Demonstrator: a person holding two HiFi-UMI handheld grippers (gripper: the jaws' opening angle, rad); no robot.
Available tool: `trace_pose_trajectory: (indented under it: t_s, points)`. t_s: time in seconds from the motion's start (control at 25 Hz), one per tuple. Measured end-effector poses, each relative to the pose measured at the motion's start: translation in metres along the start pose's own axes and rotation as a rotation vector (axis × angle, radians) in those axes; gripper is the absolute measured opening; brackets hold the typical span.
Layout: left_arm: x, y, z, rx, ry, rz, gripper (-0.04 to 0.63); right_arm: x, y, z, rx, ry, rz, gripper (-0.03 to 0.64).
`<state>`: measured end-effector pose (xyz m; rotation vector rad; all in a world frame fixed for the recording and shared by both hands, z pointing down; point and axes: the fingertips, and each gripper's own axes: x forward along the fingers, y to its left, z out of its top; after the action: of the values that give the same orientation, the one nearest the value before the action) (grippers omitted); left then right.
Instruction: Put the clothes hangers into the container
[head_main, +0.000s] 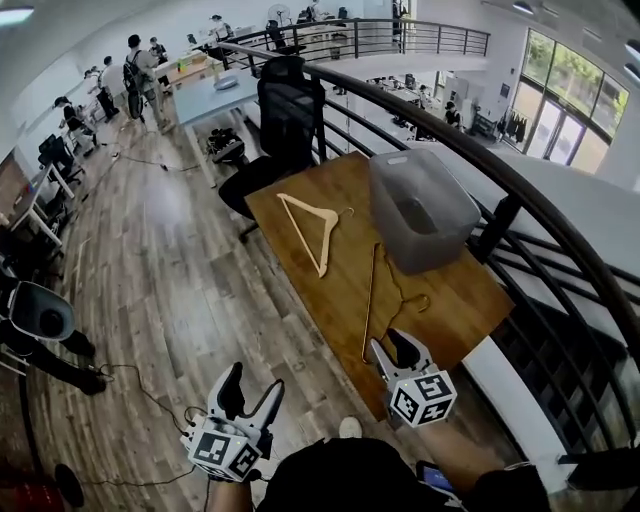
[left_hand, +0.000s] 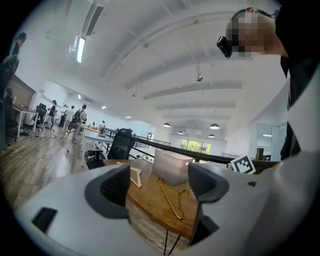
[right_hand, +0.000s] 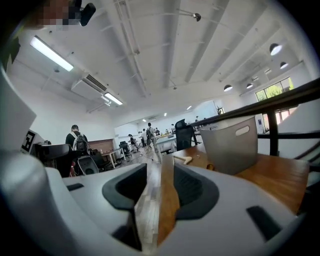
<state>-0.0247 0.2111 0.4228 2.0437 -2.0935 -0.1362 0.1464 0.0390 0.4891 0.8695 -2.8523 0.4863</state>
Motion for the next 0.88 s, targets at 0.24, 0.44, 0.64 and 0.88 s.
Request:
trace_pose_trajectory:
  t_s: [0.24, 0.44, 0.64, 0.88]
  points:
    - [0.037, -0.005, -0.006, 0.001, 0.044, -0.03, 0.35, 0.024, -0.029, -0.021, 0.009, 0.096, -0.014, 0.16]
    - [0.065, -0.001, -0.012, 0.021, 0.087, -0.052, 0.35, 0.043, -0.048, -0.041, 0.031, 0.17, -0.045, 0.158]
    - [0.095, 0.009, -0.021, 0.016, 0.131, -0.106, 0.35, 0.065, -0.059, -0.069, 0.026, 0.256, -0.064, 0.155]
    - [0.135, 0.034, -0.018, 0.026, 0.152, -0.174, 0.35, 0.104, -0.073, -0.108, -0.024, 0.412, -0.092, 0.155]
